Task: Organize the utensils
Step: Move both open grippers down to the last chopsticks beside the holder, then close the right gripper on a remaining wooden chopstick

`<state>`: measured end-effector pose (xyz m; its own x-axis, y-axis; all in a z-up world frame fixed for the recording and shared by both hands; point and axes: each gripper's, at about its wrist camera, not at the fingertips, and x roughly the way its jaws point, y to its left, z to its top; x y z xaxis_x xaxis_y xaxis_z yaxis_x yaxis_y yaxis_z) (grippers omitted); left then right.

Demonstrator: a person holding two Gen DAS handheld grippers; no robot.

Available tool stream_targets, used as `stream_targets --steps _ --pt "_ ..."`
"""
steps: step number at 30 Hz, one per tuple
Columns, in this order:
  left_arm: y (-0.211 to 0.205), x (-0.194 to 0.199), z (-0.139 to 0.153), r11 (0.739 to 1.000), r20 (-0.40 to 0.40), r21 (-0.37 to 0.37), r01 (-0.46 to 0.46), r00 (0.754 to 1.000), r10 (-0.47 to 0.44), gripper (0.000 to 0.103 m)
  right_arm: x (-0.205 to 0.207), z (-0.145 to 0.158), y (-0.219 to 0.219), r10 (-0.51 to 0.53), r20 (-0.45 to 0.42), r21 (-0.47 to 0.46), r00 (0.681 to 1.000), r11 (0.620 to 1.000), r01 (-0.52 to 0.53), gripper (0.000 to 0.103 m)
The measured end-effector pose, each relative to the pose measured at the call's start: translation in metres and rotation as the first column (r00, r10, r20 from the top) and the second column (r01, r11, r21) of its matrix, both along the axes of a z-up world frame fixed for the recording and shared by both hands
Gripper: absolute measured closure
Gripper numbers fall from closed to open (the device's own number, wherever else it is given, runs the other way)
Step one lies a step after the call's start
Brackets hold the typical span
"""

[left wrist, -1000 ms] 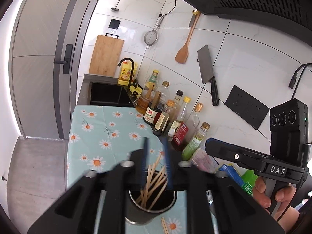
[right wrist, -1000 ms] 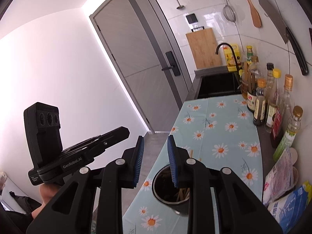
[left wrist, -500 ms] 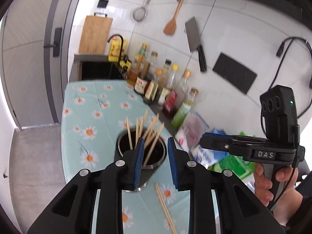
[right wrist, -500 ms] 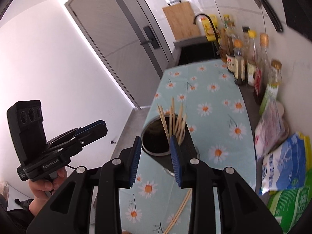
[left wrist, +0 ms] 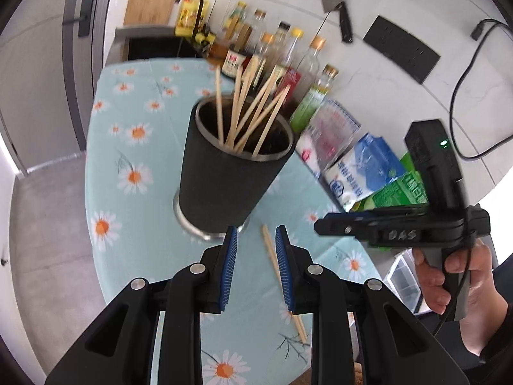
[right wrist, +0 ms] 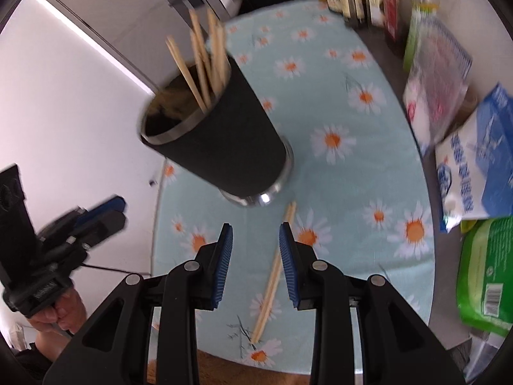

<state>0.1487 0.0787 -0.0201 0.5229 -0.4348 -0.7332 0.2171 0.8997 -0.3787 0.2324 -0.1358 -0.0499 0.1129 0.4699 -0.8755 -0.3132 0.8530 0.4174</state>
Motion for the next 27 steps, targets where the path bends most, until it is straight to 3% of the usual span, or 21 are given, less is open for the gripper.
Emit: stream_targets --steps 7,11,21,23,27 --pt "-0.003 0.000 -0.044 0.999 -0.115 -0.018 0.042 0.992 -0.044 0.079 0.002 -0.058 0.002 -0.046 -0.187 -0.057 0.981 0.998 0.036 0.071" --pt "-0.007 -0.003 -0.068 0.997 -0.177 -0.033 0.067 0.982 -0.072 0.079 0.005 -0.080 0.004 -0.068 -0.266 -0.046 0.962 0.997 0.058 0.077" --pt "0.008 -0.008 -0.090 0.996 -0.221 -0.055 0.067 0.972 -0.077 0.079 0.009 -0.097 0.023 -0.082 -0.279 -0.133 0.957 0.990 0.046 0.087" --pt "0.011 -0.010 -0.090 0.996 -0.223 -0.064 0.067 0.971 -0.079 0.079 0.011 -0.100 0.032 -0.081 -0.267 -0.162 0.960 0.986 0.038 0.093" --pt "0.016 -0.013 -0.091 0.995 -0.228 -0.080 0.064 0.970 -0.080 0.079 0.008 -0.100 0.041 -0.086 -0.252 -0.197 0.964 0.980 0.036 0.094"
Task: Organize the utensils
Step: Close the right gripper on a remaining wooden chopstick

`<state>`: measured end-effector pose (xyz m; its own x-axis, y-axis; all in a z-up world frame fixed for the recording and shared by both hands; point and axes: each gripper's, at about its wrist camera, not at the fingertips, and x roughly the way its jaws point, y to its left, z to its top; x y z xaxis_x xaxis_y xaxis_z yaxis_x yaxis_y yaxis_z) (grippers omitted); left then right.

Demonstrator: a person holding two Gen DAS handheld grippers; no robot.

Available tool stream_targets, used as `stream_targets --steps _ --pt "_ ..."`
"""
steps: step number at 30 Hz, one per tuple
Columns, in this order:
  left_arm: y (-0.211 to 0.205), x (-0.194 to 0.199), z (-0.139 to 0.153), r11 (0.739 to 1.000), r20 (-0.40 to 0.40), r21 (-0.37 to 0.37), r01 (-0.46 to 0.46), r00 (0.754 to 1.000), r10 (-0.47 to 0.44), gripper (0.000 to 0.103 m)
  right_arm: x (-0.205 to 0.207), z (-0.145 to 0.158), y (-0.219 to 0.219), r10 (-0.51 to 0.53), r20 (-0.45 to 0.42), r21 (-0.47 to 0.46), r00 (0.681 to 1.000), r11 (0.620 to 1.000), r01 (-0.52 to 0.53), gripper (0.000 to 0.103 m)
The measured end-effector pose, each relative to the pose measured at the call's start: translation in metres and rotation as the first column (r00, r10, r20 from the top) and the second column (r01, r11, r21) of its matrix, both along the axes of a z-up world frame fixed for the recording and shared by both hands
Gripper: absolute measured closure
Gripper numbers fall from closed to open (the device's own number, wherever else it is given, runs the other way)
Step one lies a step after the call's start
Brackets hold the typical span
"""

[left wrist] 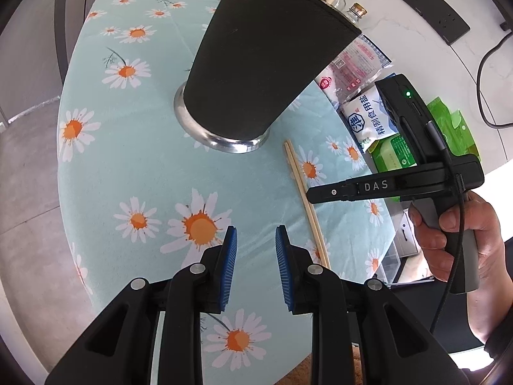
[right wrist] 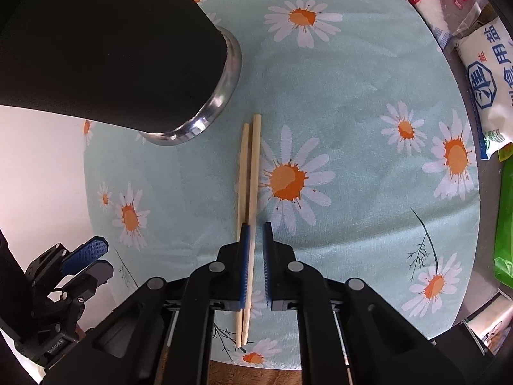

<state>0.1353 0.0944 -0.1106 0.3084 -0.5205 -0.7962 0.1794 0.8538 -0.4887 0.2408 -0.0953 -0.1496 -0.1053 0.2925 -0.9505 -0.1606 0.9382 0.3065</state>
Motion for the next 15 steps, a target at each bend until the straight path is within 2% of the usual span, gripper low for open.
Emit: stream_targets --steps 4,9,12,15 --pt "0.002 -0.001 -0.001 1.000 -0.002 -0.010 -0.007 1.000 0.007 0.079 -0.003 0.001 0.013 0.017 0.016 -0.048 1.000 0.999 -0.016 0.094" --pt "0.002 0.002 -0.002 1.000 -0.002 -0.023 -0.009 1.000 0.009 0.079 -0.007 0.002 0.037 0.049 0.046 -0.160 0.998 0.986 -0.041 0.094" --pt "0.002 0.002 -0.002 1.000 -0.002 -0.030 -0.009 1.000 0.009 0.079 -0.007 0.001 0.040 0.030 0.047 -0.171 0.998 0.985 -0.021 0.097" --pt "-0.001 0.004 -0.002 0.999 -0.012 -0.031 -0.014 1.000 0.014 0.079 -0.008 0.001 0.041 0.017 0.032 -0.137 0.999 0.990 -0.013 0.097"
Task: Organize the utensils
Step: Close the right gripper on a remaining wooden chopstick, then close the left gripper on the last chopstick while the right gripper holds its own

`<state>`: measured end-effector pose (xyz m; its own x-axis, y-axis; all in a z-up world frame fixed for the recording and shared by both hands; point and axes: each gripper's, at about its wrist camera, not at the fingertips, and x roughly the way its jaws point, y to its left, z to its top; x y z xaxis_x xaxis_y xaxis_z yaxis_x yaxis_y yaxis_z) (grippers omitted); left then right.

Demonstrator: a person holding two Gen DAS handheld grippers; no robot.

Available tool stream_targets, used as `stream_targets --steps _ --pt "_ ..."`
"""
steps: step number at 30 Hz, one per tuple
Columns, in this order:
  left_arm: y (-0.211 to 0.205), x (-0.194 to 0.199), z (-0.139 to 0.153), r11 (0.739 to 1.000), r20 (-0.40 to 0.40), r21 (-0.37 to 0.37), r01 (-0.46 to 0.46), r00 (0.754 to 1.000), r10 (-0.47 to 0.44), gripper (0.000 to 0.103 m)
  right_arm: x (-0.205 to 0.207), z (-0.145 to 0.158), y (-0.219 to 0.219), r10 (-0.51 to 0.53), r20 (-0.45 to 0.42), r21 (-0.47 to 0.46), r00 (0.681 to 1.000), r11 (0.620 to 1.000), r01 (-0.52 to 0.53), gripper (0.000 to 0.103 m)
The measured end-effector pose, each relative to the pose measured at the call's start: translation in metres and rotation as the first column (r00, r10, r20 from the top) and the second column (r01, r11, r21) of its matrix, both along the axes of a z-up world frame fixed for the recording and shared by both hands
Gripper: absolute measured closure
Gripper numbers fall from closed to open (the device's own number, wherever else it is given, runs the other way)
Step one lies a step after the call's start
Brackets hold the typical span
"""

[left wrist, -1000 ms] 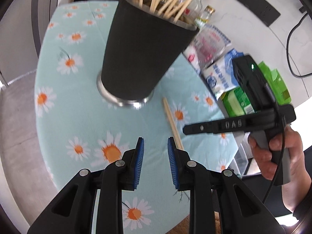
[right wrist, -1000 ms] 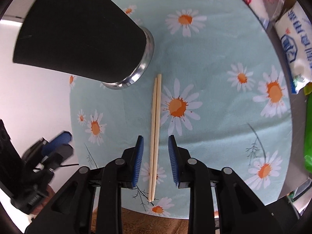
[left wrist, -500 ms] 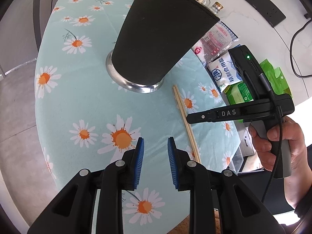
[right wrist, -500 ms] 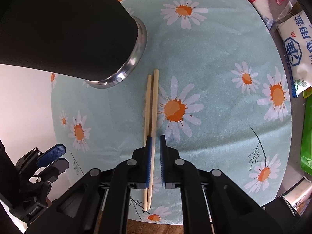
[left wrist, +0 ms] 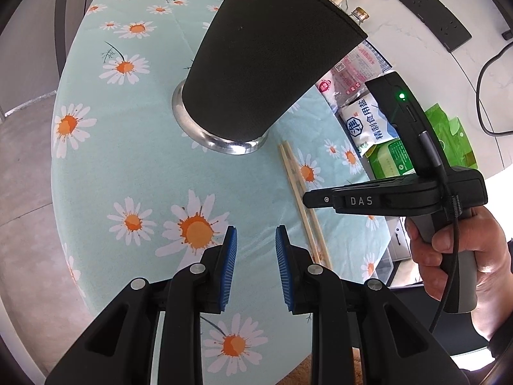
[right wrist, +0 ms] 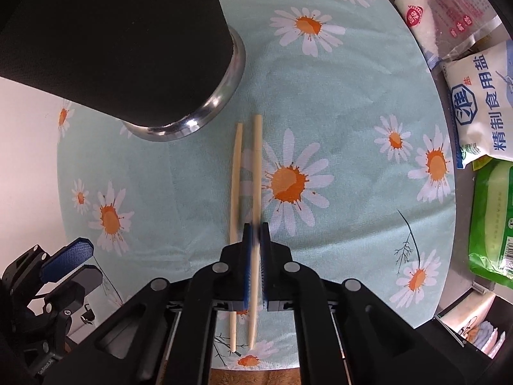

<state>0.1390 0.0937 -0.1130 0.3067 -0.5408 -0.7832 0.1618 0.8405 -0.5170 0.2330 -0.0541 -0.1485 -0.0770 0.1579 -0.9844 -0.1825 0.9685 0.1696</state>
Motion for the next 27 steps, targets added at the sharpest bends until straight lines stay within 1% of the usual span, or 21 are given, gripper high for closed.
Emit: stream_targets --steps 3,5,8,12,13,14,15,17,19,22,24,26,27 --pt "-0.004 0.002 0.001 1.000 -0.008 0.004 -0.001 1.000 0.001 0.079 0.006 0.000 -0.015 -0.035 -0.043 0.051 0.998 0.998 0.037 0.097" --pt "-0.008 0.005 0.002 1.000 -0.017 0.015 -0.002 1.000 0.002 0.079 0.008 0.005 -0.021 -0.040 -0.031 0.066 0.999 0.997 0.042 0.097" --pt "-0.017 0.009 0.002 1.000 -0.032 0.020 0.004 0.999 -0.003 0.079 0.009 0.014 -0.034 -0.047 -0.023 0.120 0.999 0.992 0.049 0.097" --pt "-0.041 0.017 0.006 0.999 -0.050 0.042 0.020 0.999 -0.018 0.079 0.008 0.027 -0.050 -0.040 -0.014 0.177 0.999 0.983 0.041 0.097" --pt "-0.046 0.018 0.006 0.999 -0.053 0.038 0.015 0.998 -0.013 0.073 0.011 0.029 -0.055 -0.037 -0.011 0.189 0.999 0.981 0.038 0.097" --pt "-0.050 0.020 0.007 0.999 -0.057 0.035 0.012 0.998 -0.010 0.063 0.011 0.033 -0.058 -0.030 -0.006 0.202 1.000 0.979 0.031 0.097" --pt "-0.055 0.021 0.008 0.999 -0.058 0.040 0.010 0.998 -0.008 0.062 0.011 0.037 -0.061 -0.024 0.002 0.214 1.000 0.977 0.023 0.097" --pt "-0.066 0.023 0.009 0.997 -0.054 0.072 0.002 0.999 0.002 0.062 0.010 0.043 -0.069 -0.010 0.013 0.239 1.000 0.971 0.006 0.097" --pt "-0.076 0.025 0.007 0.994 -0.066 0.105 -0.001 0.998 0.008 0.062 0.012 0.048 -0.078 0.014 0.029 0.283 0.999 0.959 -0.022 0.097" --pt "-0.091 0.028 -0.001 0.985 -0.106 0.171 -0.005 0.994 0.023 0.062 0.007 0.054 -0.093 0.039 0.060 0.301 0.997 0.952 -0.055 0.097" --pt "-0.101 0.030 -0.008 0.980 -0.140 0.200 -0.007 0.990 0.036 0.064 0.009 0.053 -0.100 0.051 0.059 0.319 0.997 0.945 -0.068 0.097" --pt "-0.106 0.031 -0.013 0.975 -0.156 0.220 -0.015 0.986 0.050 0.064 0.014 0.056 -0.108 0.063 0.058 0.334 0.996 0.939 -0.079 0.097" --pt "-0.110 0.032 -0.015 0.970 -0.167 0.243 -0.018 0.984 0.060 0.064 0.013 0.056 -0.121 0.071 0.060 0.342 0.996 0.936 -0.087 0.097"
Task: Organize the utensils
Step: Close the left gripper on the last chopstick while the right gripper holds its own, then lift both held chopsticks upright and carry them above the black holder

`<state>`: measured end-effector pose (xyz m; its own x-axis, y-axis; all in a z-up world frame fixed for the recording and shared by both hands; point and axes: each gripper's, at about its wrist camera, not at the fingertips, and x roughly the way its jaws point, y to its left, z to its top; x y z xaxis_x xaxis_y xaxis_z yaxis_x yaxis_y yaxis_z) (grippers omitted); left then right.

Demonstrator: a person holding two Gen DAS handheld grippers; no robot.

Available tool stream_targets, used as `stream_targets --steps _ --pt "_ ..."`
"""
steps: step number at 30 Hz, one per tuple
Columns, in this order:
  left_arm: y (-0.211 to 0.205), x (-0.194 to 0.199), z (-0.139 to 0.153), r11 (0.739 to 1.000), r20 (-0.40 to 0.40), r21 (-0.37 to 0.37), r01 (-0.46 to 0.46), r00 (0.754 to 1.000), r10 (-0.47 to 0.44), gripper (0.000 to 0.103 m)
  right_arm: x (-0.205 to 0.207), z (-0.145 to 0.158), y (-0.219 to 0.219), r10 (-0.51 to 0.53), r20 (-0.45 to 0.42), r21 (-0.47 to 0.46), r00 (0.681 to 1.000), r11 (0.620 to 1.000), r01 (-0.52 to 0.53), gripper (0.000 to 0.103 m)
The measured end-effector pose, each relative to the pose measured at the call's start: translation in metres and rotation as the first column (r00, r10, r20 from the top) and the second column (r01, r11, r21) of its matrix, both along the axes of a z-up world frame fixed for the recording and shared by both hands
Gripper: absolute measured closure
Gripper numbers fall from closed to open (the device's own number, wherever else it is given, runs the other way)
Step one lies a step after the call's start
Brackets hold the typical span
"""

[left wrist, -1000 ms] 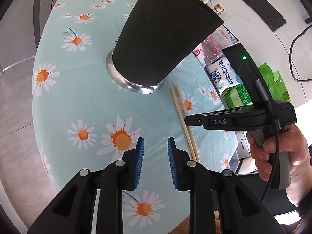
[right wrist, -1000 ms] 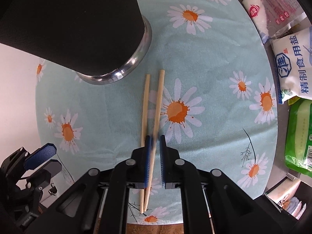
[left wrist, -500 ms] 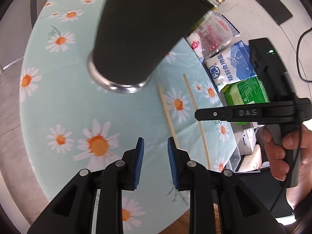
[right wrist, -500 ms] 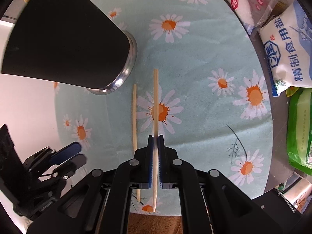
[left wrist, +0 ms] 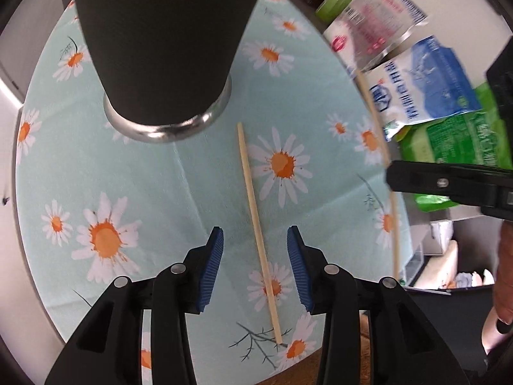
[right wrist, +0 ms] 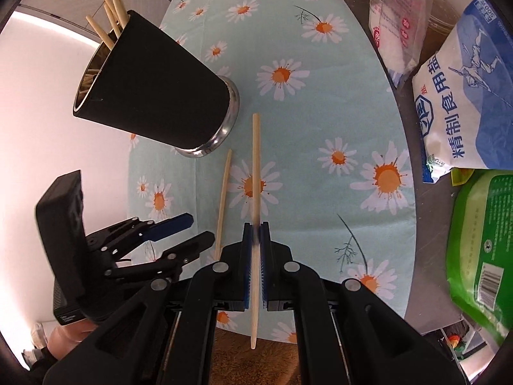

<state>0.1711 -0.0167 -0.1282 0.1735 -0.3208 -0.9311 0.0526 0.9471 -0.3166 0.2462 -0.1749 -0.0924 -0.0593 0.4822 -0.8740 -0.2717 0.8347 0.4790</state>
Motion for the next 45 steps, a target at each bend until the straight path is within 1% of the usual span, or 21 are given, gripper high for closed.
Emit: stream_targets --steps 3,5,7,8,11,14,16,18,20,24,30,32,35,38,41,45 --pt "-0.012 0.006 -0.008 0.998 -0.046 0.056 -0.011 0.999 0.013 0.068 0.004 0.001 -0.013 0.036 0.006 0.024 0.999 0.999 -0.036 0.097" --pt "-0.018 0.011 -0.012 0.996 -0.073 0.090 -0.013 0.997 0.019 0.074 0.006 0.004 -0.018 0.056 0.018 0.025 0.998 0.998 -0.056 0.097" --pt "-0.024 0.016 -0.012 0.991 -0.084 0.134 -0.009 0.996 0.021 0.077 0.008 0.002 -0.023 0.072 0.010 0.042 0.997 0.997 -0.072 0.097" --pt "-0.026 0.020 -0.013 0.988 -0.099 0.153 -0.013 0.995 0.028 0.083 0.009 0.001 -0.026 0.080 0.007 0.051 0.997 0.995 -0.081 0.097" --pt "-0.032 0.026 -0.014 0.981 -0.130 0.194 -0.014 0.991 0.040 0.092 0.010 -0.001 -0.031 0.099 -0.003 0.072 0.995 0.993 -0.098 0.097" --pt "-0.035 0.032 -0.015 0.975 -0.156 0.224 -0.006 0.987 0.042 0.096 0.010 -0.004 -0.033 0.119 -0.001 0.088 0.993 0.989 -0.119 0.097" --pt "-0.037 0.034 -0.016 0.970 -0.169 0.242 -0.009 0.984 0.051 0.098 0.012 -0.005 -0.036 0.115 0.018 0.075 0.993 0.990 -0.116 0.097" --pt "-0.043 0.040 -0.017 0.968 -0.178 0.251 -0.014 0.982 0.060 0.099 0.013 -0.010 -0.036 0.124 -0.003 0.092 0.992 0.988 -0.123 0.097" --pt "-0.043 0.045 -0.017 0.966 -0.186 0.254 -0.034 0.979 0.083 0.099 0.012 -0.013 -0.035 0.147 -0.004 0.096 0.989 0.985 -0.146 0.097" --pt "-0.043 0.047 -0.015 0.967 -0.185 0.240 -0.084 0.974 0.131 0.099 0.013 -0.017 -0.033 0.183 -0.018 0.123 0.983 0.976 -0.179 0.097" --pt "-0.041 0.023 0.005 0.968 -0.126 0.202 -0.146 0.977 0.174 0.099 0.006 -0.014 -0.025 0.224 0.012 0.128 0.975 0.966 -0.224 0.097" --pt "-0.039 0.015 0.013 0.971 -0.102 0.179 -0.157 0.979 0.177 0.099 0.001 -0.013 -0.019 0.234 0.033 0.112 0.972 0.965 -0.236 0.097" --pt "-0.035 0.004 0.026 0.976 -0.056 0.146 -0.164 0.983 0.173 0.099 -0.008 -0.006 -0.011 0.242 0.089 0.067 0.966 0.966 -0.248 0.097" --pt "-0.025 -0.015 0.036 0.981 -0.009 0.099 -0.166 0.986 0.167 0.099 -0.017 0.003 -0.005 0.228 0.117 0.046 0.967 0.971 -0.235 0.097" --pt "-0.012 -0.024 0.045 0.986 0.025 0.046 -0.162 0.987 0.161 0.099 -0.026 0.014 0.002 0.220 0.155 0.015 0.963 0.974 -0.225 0.097" --pt "-0.001 -0.037 0.060 0.988 0.076 0.002 -0.156 0.985 0.156 0.099 -0.037 0.026 0.014 0.202 0.179 -0.005 0.963 0.979 -0.205 0.097"
